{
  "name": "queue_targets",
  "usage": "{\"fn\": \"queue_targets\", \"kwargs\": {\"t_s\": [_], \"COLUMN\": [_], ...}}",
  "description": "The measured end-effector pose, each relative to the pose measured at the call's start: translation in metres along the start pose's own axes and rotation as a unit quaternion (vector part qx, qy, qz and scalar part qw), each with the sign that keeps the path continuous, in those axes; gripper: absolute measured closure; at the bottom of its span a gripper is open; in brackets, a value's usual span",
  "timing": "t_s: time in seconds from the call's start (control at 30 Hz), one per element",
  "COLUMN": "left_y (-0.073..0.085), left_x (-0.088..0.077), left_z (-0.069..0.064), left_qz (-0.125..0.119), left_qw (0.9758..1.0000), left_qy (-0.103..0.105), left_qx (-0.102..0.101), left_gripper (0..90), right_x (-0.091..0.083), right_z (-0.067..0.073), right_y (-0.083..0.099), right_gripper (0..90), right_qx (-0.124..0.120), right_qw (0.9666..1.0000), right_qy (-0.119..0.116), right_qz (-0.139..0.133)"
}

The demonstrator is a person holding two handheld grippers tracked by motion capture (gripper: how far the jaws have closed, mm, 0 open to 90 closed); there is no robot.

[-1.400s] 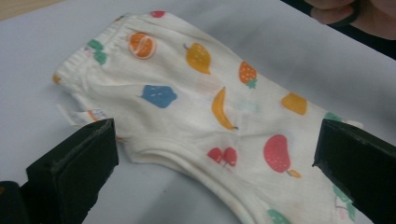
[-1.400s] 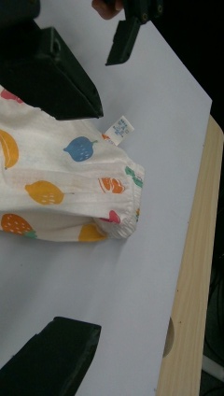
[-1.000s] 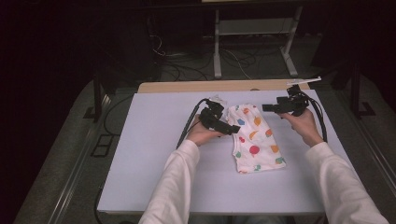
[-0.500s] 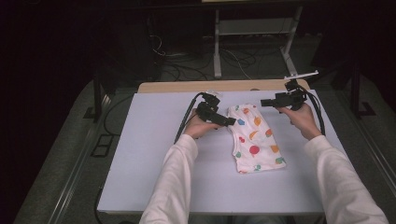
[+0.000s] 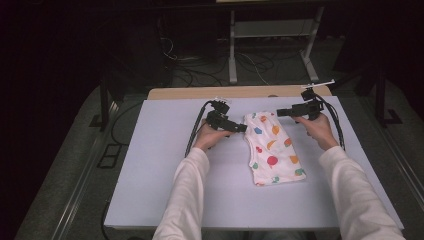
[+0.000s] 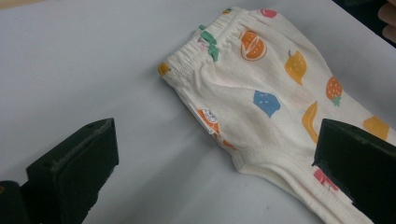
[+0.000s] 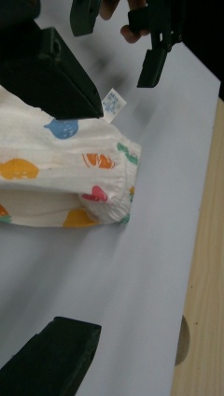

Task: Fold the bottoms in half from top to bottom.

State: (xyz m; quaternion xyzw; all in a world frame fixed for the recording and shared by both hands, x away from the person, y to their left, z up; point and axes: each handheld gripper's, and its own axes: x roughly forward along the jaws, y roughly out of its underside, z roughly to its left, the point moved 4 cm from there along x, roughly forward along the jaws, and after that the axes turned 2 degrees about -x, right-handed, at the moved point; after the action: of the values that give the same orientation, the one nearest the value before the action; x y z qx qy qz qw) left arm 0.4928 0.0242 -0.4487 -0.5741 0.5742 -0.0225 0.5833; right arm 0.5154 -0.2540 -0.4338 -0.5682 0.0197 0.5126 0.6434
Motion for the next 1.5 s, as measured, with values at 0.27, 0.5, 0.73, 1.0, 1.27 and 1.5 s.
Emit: {"fn": "queue_targets", "kwargs": {"t_s": [0.27, 0.5, 0.73, 1.0, 1.27, 1.5], "left_y": [0.002, 0.004, 0.007, 0.005, 0.006, 0.006], "left_x": [0.016, 0.031, 0.04, 0.041, 0.042, 0.047], "left_z": [0.004, 0.0, 0.003, 0.006, 0.01, 0.009], "left_qz": [-0.015, -0.022, -0.025, -0.04, -0.044, -0.051], "left_qw": [0.9992, 0.9983, 0.9975, 0.9961, 0.9954, 0.9943], "left_qy": [0.007, 0.021, 0.022, 0.024, 0.02, 0.021], "left_qx": [-0.037, -0.05, -0.063, -0.075, -0.083, -0.091], "left_gripper": [0.0, 0.0, 4.7, 15.9, 29.0, 49.3], "right_x": [0.012, 0.021, 0.028, 0.034, 0.039, 0.044], "right_z": [-0.006, -0.009, -0.01, -0.011, -0.012, -0.006], "right_y": [0.007, 0.014, 0.022, 0.026, 0.03, 0.03], "right_gripper": [0.0, 5.9, 17.2, 35.0, 52.3, 70.8], "right_qx": [0.015, 0.025, 0.032, 0.032, 0.037, 0.025], "right_qw": [0.9997, 0.9991, 0.9984, 0.9982, 0.9984, 0.9981], "right_qy": [0.001, -0.012, -0.022, -0.012, -0.015, -0.012], "right_qz": [0.019, 0.033, 0.041, 0.049, 0.041, 0.056]}}
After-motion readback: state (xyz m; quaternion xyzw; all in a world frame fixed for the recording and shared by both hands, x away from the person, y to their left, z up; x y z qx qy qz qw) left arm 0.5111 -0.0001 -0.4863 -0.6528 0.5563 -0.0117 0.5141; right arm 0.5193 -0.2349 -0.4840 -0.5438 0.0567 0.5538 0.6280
